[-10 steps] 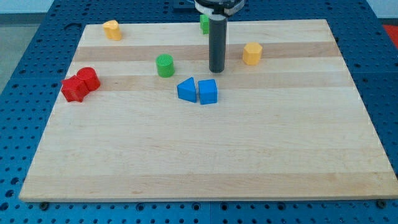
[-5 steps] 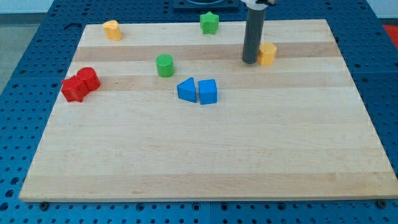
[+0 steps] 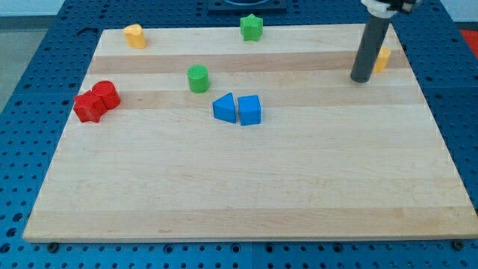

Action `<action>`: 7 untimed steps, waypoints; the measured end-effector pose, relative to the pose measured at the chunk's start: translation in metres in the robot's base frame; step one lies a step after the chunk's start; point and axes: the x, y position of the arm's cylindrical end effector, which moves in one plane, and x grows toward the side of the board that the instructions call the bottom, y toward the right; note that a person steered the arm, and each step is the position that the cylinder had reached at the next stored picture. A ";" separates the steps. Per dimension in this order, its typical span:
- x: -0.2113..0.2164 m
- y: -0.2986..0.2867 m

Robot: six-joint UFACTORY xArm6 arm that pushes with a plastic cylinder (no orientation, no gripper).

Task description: Slide the yellow hexagon to the top right

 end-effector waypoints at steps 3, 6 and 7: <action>-0.062 0.061; -0.059 0.074; -0.033 0.073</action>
